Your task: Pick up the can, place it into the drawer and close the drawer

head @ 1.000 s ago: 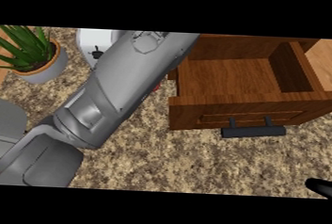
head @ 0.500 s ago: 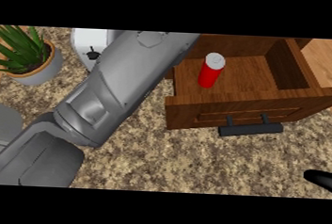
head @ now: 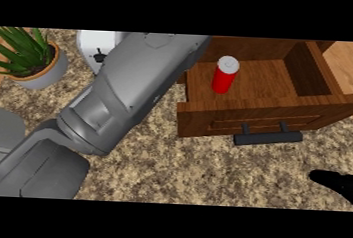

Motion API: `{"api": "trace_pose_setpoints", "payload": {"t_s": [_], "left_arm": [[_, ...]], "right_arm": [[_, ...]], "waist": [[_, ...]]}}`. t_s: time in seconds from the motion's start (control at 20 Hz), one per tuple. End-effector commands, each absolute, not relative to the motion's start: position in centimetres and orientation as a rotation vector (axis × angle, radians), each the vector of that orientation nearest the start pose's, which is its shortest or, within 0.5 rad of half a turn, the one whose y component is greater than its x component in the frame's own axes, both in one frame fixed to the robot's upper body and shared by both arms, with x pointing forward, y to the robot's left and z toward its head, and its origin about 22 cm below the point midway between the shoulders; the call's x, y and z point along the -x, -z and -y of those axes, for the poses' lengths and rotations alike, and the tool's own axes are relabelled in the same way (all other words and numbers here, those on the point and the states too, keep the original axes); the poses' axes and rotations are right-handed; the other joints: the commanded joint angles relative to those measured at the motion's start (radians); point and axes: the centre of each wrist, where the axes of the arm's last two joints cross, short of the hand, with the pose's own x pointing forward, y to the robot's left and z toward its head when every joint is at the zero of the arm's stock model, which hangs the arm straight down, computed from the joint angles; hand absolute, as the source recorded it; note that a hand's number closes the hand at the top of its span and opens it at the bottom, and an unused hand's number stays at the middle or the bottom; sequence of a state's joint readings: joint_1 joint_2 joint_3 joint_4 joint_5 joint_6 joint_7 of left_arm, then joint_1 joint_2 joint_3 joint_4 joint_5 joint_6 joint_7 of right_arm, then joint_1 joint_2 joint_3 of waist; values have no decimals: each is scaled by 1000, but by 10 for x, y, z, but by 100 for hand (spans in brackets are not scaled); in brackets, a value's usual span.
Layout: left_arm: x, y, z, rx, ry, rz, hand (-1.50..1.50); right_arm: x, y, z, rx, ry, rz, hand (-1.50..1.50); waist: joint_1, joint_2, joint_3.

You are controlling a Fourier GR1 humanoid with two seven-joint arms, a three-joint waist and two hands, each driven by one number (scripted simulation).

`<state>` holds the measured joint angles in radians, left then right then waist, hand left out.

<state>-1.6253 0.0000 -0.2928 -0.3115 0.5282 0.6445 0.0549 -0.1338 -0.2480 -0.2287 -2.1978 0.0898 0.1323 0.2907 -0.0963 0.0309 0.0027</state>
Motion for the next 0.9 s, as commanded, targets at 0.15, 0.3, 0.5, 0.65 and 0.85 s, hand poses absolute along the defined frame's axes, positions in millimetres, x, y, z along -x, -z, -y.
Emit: {"api": "trace_pose_setpoints", "payload": {"t_s": [0.15, 0.3, 0.5, 0.65, 0.85], "left_arm": [[-436, -251, 18, -40, -18, 1690, -150], [-437, -256, 19, -38, -8, 1718, -150], [-436, -255, 19, -68, -11, 1745, -150], [-434, -261, 23, -64, 10, 1718, -150], [-433, -270, 26, -72, 42, 1737, -150]], "right_arm": [[-229, -191, 270, 586, -522, 2012, -150], [-243, -171, 259, 683, -604, 1969, -150], [-267, -166, 245, 748, -737, 1925, -150], [-290, -147, 241, 809, -788, 1888, -150], [-311, -124, 211, 899, -896, 1818, -150]], "waist": [[0, 5, 1], [39, 3, 0], [51, -5, -1], [71, -12, -1], [90, -14, -2]]}}
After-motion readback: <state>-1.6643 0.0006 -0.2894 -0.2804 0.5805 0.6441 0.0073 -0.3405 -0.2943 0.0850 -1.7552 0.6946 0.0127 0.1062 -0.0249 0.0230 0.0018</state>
